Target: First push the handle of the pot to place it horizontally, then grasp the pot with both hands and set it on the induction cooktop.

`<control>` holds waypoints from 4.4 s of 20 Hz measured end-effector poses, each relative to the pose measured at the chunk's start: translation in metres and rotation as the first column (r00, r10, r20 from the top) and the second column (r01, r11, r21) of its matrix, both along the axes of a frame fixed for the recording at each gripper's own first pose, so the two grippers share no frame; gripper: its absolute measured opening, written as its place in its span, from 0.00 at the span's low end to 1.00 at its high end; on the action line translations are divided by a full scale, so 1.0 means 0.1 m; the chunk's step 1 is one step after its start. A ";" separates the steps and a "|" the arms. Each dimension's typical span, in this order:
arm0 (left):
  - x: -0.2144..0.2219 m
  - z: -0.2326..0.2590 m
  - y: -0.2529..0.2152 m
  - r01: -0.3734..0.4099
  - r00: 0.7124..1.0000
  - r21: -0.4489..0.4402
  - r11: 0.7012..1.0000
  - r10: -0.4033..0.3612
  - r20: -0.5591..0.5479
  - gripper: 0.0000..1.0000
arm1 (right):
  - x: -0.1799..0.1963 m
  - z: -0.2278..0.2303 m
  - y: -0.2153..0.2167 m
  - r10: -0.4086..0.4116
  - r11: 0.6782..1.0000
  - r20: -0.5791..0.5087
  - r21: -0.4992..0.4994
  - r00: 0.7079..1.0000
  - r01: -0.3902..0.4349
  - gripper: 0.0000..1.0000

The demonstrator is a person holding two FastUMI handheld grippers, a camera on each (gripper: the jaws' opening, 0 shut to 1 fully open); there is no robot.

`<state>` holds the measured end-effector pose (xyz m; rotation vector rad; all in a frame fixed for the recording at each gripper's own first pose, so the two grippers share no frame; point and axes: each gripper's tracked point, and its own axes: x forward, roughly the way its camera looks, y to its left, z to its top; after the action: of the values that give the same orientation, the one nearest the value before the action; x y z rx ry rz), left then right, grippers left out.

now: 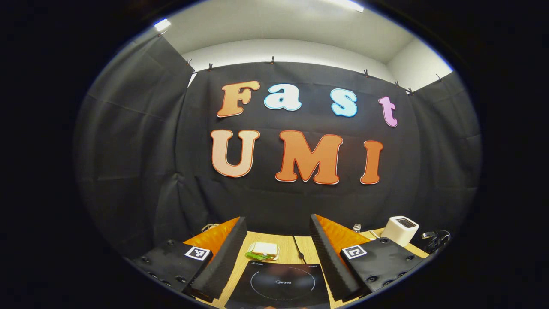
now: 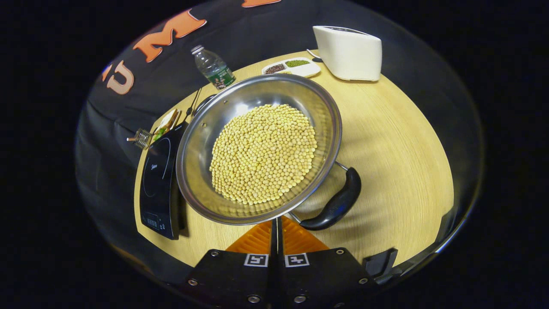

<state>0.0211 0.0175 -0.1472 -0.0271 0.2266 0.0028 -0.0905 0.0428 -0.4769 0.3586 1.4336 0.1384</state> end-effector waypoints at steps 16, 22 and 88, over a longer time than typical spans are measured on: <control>-0.04 -0.13 -0.01 -0.008 0.999 0.004 1.000 0.008 -0.036 0.96 | 0.39 -0.16 -0.61 -0.094 0.986 -0.010 -0.140 0.996 0.091 0.00; -0.03 -0.17 0.02 -0.012 0.999 0.003 1.000 0.012 -0.044 0.96 | 0.61 -0.22 -0.74 -0.145 0.974 0.009 -0.172 0.989 0.145 0.00; 0.34 -4.23 -2.54 0.202 0.672 -0.045 0.978 -0.171 -0.721 0.97 | 2.14 -0.74 -1.02 0.025 0.956 0.354 -0.282 0.935 0.081 0.82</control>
<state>0.0548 -0.2366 -0.5702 0.0398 1.0359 -0.1941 0.1231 -0.0592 -0.5512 0.1005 1.0694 -0.0342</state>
